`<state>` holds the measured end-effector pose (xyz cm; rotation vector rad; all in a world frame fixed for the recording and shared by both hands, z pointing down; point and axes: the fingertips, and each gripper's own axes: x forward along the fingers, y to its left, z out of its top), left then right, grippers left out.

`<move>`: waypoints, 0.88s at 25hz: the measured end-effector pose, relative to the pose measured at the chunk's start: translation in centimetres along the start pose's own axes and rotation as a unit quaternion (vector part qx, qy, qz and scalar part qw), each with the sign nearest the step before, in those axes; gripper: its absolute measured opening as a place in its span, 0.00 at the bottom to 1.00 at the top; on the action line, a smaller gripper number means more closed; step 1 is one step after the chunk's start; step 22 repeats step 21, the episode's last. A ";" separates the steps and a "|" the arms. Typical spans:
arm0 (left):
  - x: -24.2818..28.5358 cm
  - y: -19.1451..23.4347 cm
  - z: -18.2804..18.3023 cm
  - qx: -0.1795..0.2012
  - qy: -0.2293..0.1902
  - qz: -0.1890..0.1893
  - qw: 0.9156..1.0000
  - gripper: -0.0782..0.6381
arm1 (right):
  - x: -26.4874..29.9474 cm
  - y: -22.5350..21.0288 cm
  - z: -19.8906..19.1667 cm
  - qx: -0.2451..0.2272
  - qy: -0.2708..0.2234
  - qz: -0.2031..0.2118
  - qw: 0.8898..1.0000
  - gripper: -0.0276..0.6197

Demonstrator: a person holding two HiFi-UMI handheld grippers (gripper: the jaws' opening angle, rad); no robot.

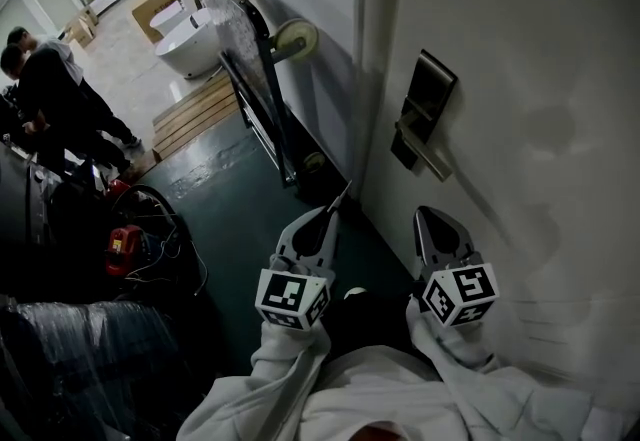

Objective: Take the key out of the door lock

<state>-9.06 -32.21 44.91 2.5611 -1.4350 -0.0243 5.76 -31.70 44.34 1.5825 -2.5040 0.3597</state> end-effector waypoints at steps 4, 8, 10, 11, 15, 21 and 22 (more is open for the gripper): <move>0.2 -0.3 -0.2 -0.003 0.001 0.001 1.000 0.14 | 0.1 0.1 -0.2 -0.001 0.002 0.001 1.000 0.12; 0.1 -0.4 -0.2 -0.005 0.002 0.001 1.000 0.14 | 0.0 0.4 -0.2 -0.003 0.004 0.003 1.000 0.12; 0.2 -0.5 -0.3 -0.006 0.004 0.000 1.000 0.14 | -0.1 0.4 -0.2 -0.003 0.005 0.003 1.000 0.12; 0.2 -0.6 -0.4 -0.006 0.005 -0.001 1.000 0.14 | -0.1 0.4 -0.3 -0.002 0.005 0.002 1.000 0.12; 0.4 -0.8 -0.5 -0.007 0.007 -0.002 1.000 0.14 | -0.3 0.1 -0.3 -0.001 0.006 -0.001 1.000 0.12; 0.4 -1.0 -0.4 -0.006 0.010 -0.002 1.000 0.14 | -0.4 0.1 -0.4 -0.001 0.006 -0.001 1.000 0.12; 0.4 -1.0 -0.4 -0.006 0.010 -0.002 1.000 0.14 | -0.4 0.1 -0.4 -0.001 0.006 -0.001 1.000 0.12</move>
